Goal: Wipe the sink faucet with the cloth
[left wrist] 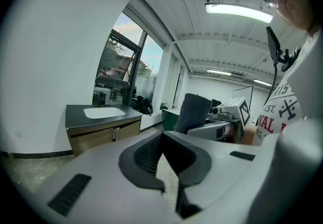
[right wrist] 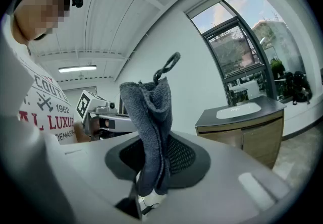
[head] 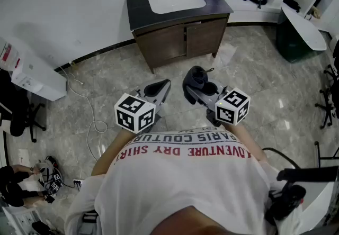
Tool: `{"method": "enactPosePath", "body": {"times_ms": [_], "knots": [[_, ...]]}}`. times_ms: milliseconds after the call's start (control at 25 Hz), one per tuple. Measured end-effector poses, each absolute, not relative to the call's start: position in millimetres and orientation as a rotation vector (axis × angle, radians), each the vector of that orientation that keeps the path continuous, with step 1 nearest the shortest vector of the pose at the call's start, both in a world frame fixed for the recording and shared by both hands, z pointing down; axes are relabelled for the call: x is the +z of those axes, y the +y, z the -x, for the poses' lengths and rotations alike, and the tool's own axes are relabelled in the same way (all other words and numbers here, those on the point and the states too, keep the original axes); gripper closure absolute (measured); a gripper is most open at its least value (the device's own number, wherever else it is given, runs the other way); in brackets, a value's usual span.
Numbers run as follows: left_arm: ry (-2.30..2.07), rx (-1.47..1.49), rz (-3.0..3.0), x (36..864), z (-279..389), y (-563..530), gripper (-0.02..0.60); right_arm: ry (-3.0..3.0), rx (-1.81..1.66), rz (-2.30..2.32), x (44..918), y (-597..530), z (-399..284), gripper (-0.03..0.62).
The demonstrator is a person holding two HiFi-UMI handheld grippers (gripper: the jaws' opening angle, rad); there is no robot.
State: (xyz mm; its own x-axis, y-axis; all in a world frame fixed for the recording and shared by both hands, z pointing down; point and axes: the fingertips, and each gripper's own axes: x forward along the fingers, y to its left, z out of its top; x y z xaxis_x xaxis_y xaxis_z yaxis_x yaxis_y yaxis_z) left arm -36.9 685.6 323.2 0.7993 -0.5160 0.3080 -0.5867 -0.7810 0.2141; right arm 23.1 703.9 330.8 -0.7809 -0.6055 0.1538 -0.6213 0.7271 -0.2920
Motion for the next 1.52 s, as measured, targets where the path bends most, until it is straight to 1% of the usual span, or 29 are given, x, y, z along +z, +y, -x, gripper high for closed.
{"method": "enactPosePath", "body": {"times_ms": [520,880,1200,1520], "knots": [[-0.866,0.317,-2.685,332.9,7.7,706.9,0.58,-2.902,0.508,-1.013,335.5,724.0,-52.1,0.513],[-0.867,0.32,-2.664,345.9,6.6,692.4,0.58,-2.874,0.52,-1.001,351.0,707.0,-52.0,0.513],[-0.833,0.315,-2.622,378.8,18.7,592.6,0.58,-2.856,0.653,-0.996,384.5,609.2,-39.5,0.513],[-0.793,0.355,-2.592,395.7,51.7,391.9,0.58,-2.822,0.725,-1.062,398.6,409.9,-14.1,0.513]]}}
